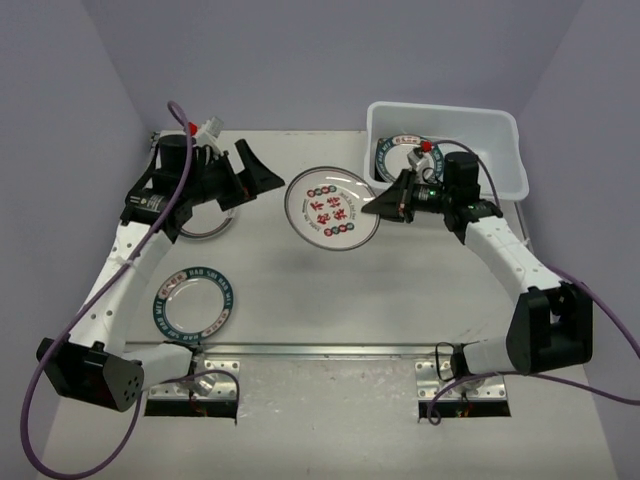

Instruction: Place the plates into the plastic bin on the countertop

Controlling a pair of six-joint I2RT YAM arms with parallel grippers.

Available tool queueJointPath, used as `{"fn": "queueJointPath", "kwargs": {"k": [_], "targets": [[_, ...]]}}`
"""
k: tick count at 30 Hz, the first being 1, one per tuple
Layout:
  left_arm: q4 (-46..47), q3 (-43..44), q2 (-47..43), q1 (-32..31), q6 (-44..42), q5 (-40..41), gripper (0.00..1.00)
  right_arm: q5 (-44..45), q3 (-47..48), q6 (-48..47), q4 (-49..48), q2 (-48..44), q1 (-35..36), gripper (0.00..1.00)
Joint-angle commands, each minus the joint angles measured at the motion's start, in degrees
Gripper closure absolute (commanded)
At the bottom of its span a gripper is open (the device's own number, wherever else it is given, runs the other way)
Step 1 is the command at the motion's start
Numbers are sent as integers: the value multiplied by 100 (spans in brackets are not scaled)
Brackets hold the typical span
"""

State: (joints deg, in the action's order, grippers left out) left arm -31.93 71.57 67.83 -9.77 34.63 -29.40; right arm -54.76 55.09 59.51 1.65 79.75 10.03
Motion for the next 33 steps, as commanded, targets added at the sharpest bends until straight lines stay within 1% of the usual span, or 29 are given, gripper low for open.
{"fn": "queueJointPath", "kwargs": {"k": [1,2,3,4,5,6,7,9,11,14,17,20,25,29,30,33], "targets": [[-1522,444,-52,231,-739,2217,0,1064,329,1340,-189,-106,-1167,100],[-1578,357,-86,264,-826,2354,0,1447,287,1578,-183,-139,-1343,100],[-1557,234,-162,310,-927,2320,0,1812,279,1675,-183,-161,-1391,100],[-1500,27,-293,361,-1068,2130,0,2431,354,1895,-45,-161,-1478,100],[-1469,-238,-375,370,-1168,1883,0,3383,537,2059,202,-135,-1521,100],[-1474,-370,-424,370,-1203,1773,0,3915,651,2190,420,-117,-1513,100],[-1486,-430,-467,370,-1225,1742,0,4144,693,2391,590,-101,-1504,100],[-1533,-871,-714,379,-1220,1644,0,5446,944,3050,852,138,-1491,100],[-1504,-1115,-898,372,-1191,1542,0,5856,1317,3214,1013,497,-1455,100],[-1523,-1313,-1051,370,-1142,1402,0,5969,1734,3240,733,961,-1384,100],[-1608,-1301,-1114,370,-1157,1352,0,6345,2187,3289,820,1526,-1219,100],[-1720,-1215,-1115,370,-1187,1315,0,6838,2474,3153,935,1898,-1117,100],[-1855,-1297,-1217,370,-1270,1432,0,6768,3371,2738,1536,2716,-1102,100],[-1878,-1456,-1285,370,-1270,1503,0,6804,3756,2440,1946,3002,-1043,100],[-1878,-1485,-1296,370,-1262,1520,0,6789,3837,2426,2040,3043,-1038,96],[-1850,-1540,-1299,370,-1246,1541,0,6594,3989,2354,2235,3213,-1038,66]]}}
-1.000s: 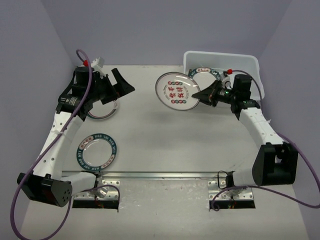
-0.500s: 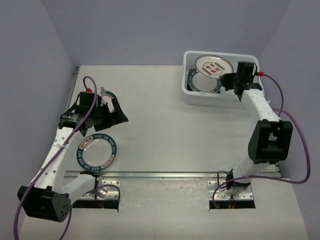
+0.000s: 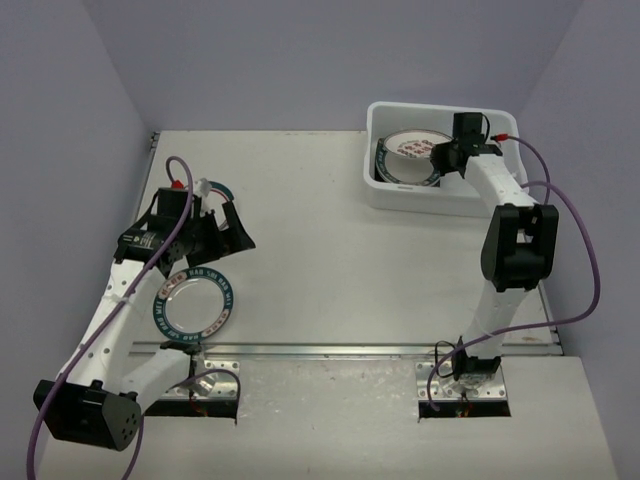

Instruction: Place the plates into the plastic bin on the countertop

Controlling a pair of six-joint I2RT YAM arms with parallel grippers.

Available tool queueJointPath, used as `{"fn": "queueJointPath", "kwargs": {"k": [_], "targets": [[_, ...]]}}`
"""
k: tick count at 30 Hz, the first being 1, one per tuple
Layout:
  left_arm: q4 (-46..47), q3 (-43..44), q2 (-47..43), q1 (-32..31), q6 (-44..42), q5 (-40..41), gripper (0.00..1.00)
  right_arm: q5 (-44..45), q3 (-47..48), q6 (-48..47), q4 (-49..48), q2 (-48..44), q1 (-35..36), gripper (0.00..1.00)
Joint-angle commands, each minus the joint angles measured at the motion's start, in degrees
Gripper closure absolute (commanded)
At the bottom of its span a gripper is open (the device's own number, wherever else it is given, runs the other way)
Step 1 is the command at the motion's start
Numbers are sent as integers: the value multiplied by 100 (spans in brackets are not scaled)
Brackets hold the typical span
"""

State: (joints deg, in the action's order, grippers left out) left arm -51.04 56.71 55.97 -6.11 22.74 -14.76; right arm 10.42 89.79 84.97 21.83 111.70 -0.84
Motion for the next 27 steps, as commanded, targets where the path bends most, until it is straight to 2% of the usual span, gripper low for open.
{"fn": "queueJointPath", "kwargs": {"k": [1,4,7,9,13,15,18,24,27], "targets": [[69,-51,-108,4,-51,71,0,57,637,-216,367,39,49,59],[88,4,-34,7,-42,90,0,-160,1041,-410,989,251,49,43],[120,92,52,13,-16,122,0,-267,973,-455,1093,205,49,36],[77,186,130,14,27,255,0,-309,1140,-511,1354,241,49,35],[-289,436,510,117,242,1139,0,-424,1909,-703,2650,596,49,34],[-359,521,603,278,273,1327,0,-486,2003,-819,2853,666,49,34],[-406,821,673,542,318,1422,0,-636,1763,-1028,2815,599,49,34],[-623,1219,1086,1219,515,1787,0,-1438,2025,-1554,2853,675,49,36],[-622,1172,1161,1647,632,2069,0,-1699,2198,-1808,2434,319,275,33]]}}
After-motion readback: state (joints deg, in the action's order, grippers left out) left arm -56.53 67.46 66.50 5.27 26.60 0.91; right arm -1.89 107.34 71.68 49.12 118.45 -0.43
